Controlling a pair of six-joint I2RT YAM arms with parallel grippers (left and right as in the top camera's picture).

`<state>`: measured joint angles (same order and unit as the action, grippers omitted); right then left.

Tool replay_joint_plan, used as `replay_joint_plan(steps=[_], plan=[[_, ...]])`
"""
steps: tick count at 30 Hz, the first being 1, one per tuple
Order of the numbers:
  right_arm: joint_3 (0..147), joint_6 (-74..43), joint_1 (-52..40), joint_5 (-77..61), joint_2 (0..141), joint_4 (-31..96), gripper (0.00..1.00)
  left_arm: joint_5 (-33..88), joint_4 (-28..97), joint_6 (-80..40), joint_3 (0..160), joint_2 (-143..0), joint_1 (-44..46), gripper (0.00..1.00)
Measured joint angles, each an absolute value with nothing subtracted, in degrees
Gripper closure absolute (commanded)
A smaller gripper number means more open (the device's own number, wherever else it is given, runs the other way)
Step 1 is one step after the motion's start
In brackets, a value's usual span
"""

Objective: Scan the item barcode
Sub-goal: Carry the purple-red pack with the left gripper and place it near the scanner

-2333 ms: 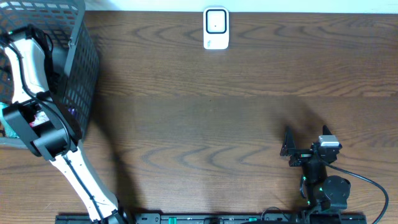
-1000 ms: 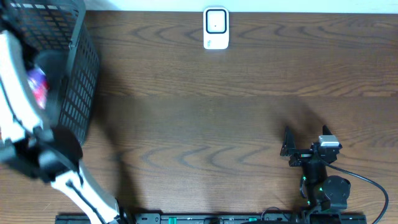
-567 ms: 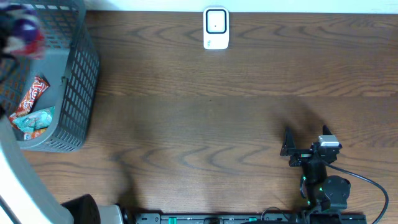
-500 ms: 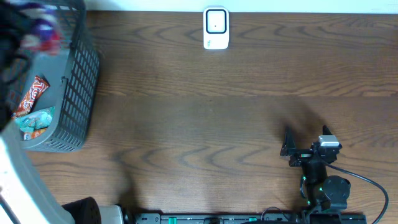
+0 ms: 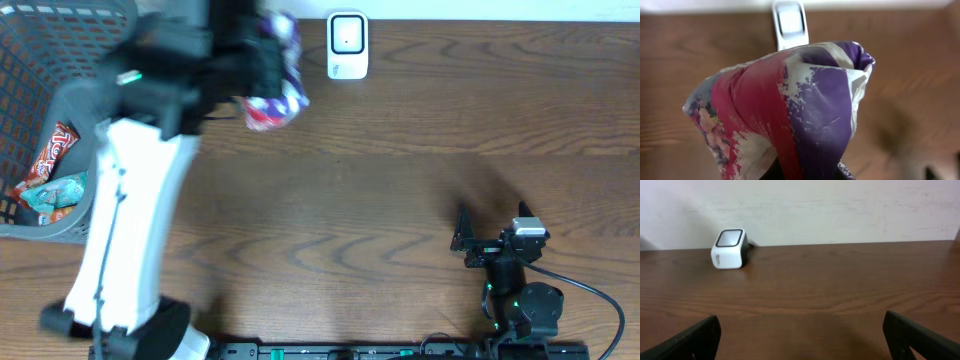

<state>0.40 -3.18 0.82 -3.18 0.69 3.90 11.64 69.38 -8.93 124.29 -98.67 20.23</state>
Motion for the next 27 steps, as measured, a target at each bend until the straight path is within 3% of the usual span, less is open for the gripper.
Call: replay_joint_plan(steps=[15, 17, 19, 23, 27], plan=[[0.4, -3.2, 0.8, -3.2, 0.7, 3.9, 0.01, 8.0, 65.5, -9.0, 120.2, -123.0, 33.5, 0.91], [0.4, -3.2, 0.8, -3.2, 0.7, 3.9, 0.01, 6.3, 63.7, -10.3, 120.2, -125.0, 33.7, 0.64], [0.4, -3.2, 0.8, -3.2, 0.7, 3.9, 0.01, 5.1, 62.4, -12.6, 120.2, -126.6, 33.6, 0.61], [0.4, -3.2, 0.8, -3.2, 0.7, 3.9, 0.01, 4.3, 61.4, -15.5, 120.1, -127.3, 33.4, 0.43], [0.4, -3.2, 0.8, -3.2, 0.7, 3.9, 0.01, 4.8, 61.6, -16.7, 120.1, -127.2, 33.4, 0.43]])
